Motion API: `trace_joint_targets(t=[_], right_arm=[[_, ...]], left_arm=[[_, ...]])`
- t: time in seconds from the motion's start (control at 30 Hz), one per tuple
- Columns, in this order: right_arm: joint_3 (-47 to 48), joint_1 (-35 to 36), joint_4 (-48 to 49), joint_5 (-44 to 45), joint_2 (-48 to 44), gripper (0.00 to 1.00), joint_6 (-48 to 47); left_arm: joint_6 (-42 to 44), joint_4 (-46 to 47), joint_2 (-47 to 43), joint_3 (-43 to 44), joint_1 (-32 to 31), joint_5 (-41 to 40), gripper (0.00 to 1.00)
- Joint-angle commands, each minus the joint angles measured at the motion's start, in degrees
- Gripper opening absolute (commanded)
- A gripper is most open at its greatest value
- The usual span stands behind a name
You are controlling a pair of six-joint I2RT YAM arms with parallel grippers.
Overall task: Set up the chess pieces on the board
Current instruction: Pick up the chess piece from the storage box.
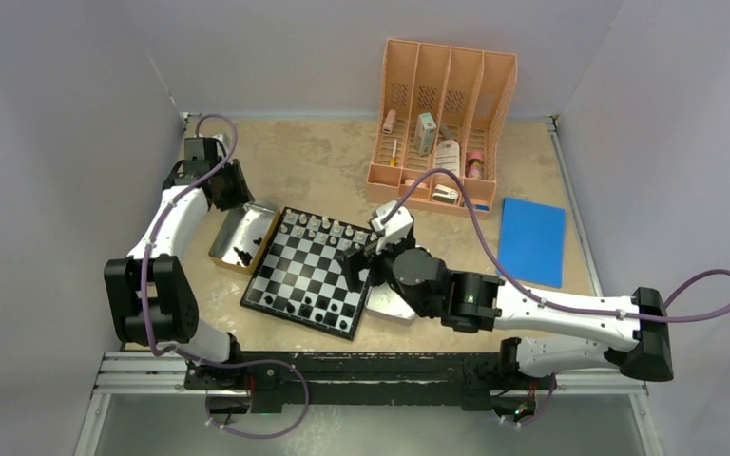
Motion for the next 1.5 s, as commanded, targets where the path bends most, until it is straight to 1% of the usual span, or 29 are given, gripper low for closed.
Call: trace_joint_targets(t=[0.0, 0.03, 0.1, 0.13, 0.2, 0.3, 0.37, 0.47, 0.57, 0.63, 0.77, 0.93, 1.1, 1.27, 1.47], right_arm=[[11.7, 0.0, -4.1, -4.4, 2.2, 0.99, 2.9], [13.6, -0.1, -5.9, -5.2, 2.8, 0.98, 3.4], [18.2, -0.1, -9.3, -6.5, 3.6, 0.97, 3.9], [19.9, -0.1, -11.9, -6.8, 3.8, 0.97, 5.6], [22.2, -0.1, -14.3, -8.0, 3.5, 0.96, 6.5], [24.7, -0.1, -17.0, -9.4, 2.8, 0.95, 8.8], [25.2, -0.1, -17.2, -10.2, 2.4, 0.93, 9.2], [26.0, 0.0, -19.0, -10.2, 2.7, 0.92, 11.7], [27.2, -0.1, -19.7, -11.4, 4.2, 0.92, 12.2], [27.4, 0.0, -20.0, -11.7, 5.1, 0.92, 11.7], [27.8, -0.1, -20.0, -10.7, 6.2, 0.92, 11.7], [29.7, -0.1, -20.0, -9.4, 7.1, 0.92, 10.3], [29.9, -0.1, -20.3, -9.4, 7.1, 0.92, 9.6], [29.7, -0.1, -20.5, -9.0, 6.2, 0.92, 9.3], [29.2, -0.1, -21.2, -8.4, 4.6, 0.92, 9.5]], left_arm=[[-5.0, -3.2, -2.9, 1.1, 0.6, -8.6, 0.31], [-6.0, -5.5, -2.5, 2.2, 0.5, -9.2, 0.31], [-7.9, -8.7, -1.7, 2.9, 0.6, -7.8, 0.31], [-9.2, -10.7, -1.3, 3.0, 0.6, -7.6, 0.31], [-11.4, -14.7, -0.2, 3.0, 0.6, -8.5, 0.30], [-9.7, -15.5, 0.8, 2.6, 0.6, -9.4, 0.30], [-9.1, -15.9, 1.9, 2.2, 0.9, -13.4, 0.30], [-10.2, -18.0, 4.0, 2.6, 1.6, -13.1, 0.31], [-11.0, -17.4, 5.8, 3.3, 1.9, -13.6, 0.33], [-12.0, -16.6, 7.2, 3.9, 1.9, -12.5, 0.33], [-17.0, -17.4, 8.9, 3.6, 1.9, -12.5, 0.36], [-19.9, -15.4, 7.5, 2.1, 1.9, -13.7, 0.38], [-21.7, -16.2, 7.3, 1.1, 2.0, -15.4, 0.42], [-23.2, -16.1, 7.3, -0.7, 2.3, -14.6, 0.42], [-24.6, -15.6, 8.4, -1.8, 2.6, -14.2, 0.40]])
